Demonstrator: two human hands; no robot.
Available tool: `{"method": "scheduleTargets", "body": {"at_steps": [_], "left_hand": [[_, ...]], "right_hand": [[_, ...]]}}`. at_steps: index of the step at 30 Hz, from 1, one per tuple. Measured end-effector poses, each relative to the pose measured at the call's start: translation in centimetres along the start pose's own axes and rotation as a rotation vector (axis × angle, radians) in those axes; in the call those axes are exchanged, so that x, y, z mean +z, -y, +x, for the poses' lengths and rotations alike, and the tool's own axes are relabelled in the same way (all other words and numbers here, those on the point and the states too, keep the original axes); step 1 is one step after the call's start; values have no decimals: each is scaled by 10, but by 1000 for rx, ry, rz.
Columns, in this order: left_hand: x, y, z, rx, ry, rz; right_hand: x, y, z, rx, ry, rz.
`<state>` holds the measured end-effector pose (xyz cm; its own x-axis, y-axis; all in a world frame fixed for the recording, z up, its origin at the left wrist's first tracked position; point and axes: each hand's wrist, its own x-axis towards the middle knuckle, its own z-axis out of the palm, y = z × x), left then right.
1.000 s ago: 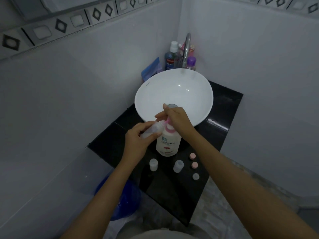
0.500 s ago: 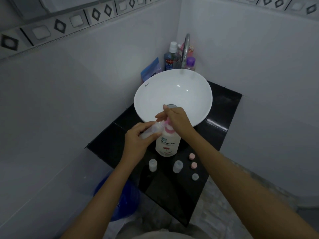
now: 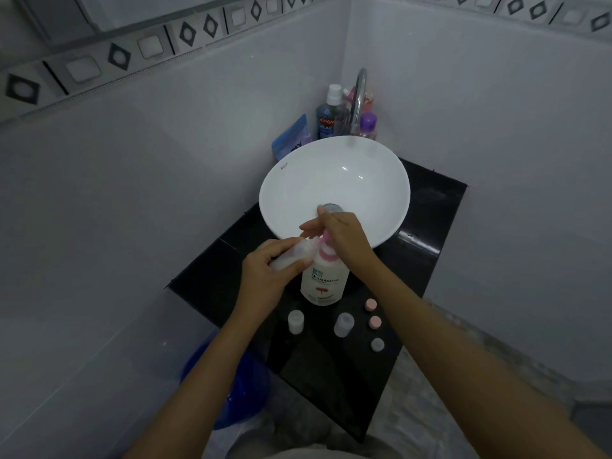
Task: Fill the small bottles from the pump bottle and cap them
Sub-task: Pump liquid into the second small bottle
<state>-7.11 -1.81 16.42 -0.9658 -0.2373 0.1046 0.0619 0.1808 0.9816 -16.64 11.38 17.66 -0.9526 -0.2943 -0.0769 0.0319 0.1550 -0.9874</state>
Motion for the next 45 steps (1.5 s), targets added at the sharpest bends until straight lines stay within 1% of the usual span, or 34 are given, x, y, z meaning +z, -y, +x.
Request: {"method": "scheduleTargets", "body": {"at_steps": [3,10,12,15,18,25,28,31,36,39,42,45], "left_hand": [[1,0,1,13,1,13],[3,7,1,-12,3,52],[4,5,0,-5,-4,42],[2,0,2,18,-19,20],[2,-2,3,22,-21,7],[4,4,-2,-27,-8,42],[4,3,-3,-24,-3,30],[2,-1,-3,8,2,35],[3,-2,-2,11,-12,20],[4,0,-2,-15,-10,30],[4,1,-2,-27,-7,36],[3,-3,-1,-13,-10,5]], "right_hand": [[3,-3,2,-7,-56,21],[7,-21,4,28,-78,-114],[4,-17,5,13,-52,-143],[-1,-7,7,-14,-8,-103],[0,-7,7,-12,-42,-56],[6,-19,3,22,-50,-94],[1,-13,5,20,4,-153],[-6,-5,7,-24,38,-139],[2,-10,8,-7,-50,-78],[5,-18,6,35,-61,-65],[6,-20,5,36,-35,-100],[-2,-7,6,9,39,-125]]}}
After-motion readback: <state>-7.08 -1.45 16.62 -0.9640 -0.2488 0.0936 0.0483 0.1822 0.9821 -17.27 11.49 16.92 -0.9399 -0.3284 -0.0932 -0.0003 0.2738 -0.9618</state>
